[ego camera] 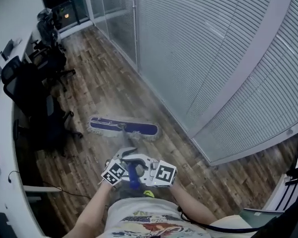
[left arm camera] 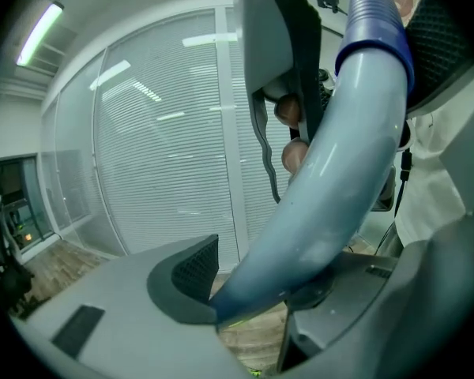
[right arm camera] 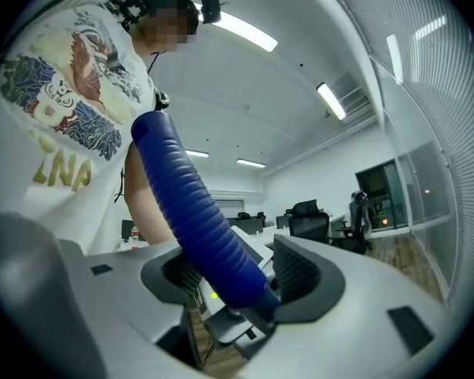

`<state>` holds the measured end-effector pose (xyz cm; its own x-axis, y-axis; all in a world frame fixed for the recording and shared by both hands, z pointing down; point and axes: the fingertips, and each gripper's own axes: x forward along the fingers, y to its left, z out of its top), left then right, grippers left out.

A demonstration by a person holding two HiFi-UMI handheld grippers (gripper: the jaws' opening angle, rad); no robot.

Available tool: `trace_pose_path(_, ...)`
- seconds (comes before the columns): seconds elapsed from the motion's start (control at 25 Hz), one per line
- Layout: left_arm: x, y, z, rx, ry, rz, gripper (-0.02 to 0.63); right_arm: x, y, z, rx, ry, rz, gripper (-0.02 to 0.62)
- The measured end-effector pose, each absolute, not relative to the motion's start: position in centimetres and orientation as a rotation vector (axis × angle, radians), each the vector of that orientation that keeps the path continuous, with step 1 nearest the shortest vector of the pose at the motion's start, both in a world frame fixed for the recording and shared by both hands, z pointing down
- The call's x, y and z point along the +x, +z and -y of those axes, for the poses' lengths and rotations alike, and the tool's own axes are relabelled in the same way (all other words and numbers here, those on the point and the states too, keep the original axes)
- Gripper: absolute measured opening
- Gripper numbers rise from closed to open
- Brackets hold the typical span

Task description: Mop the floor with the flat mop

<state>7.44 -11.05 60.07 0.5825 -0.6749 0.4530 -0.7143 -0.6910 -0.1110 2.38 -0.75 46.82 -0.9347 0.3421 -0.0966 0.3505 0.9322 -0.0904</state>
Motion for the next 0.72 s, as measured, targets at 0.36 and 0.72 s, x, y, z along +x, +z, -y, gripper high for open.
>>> trace_pose_path(0.36,9.7,59.6,1.2,2.616,0.659,1.331,0.166,5.8,47.1,-9.7,0.802,0.032,-3.015,0.245)
trace_pose_path(0.72,7.0,59.2,1.0,2.569,0.59,1.415,0.167,3.7,47.0,-10.2,0.937,0.046,-3.035,0.245)
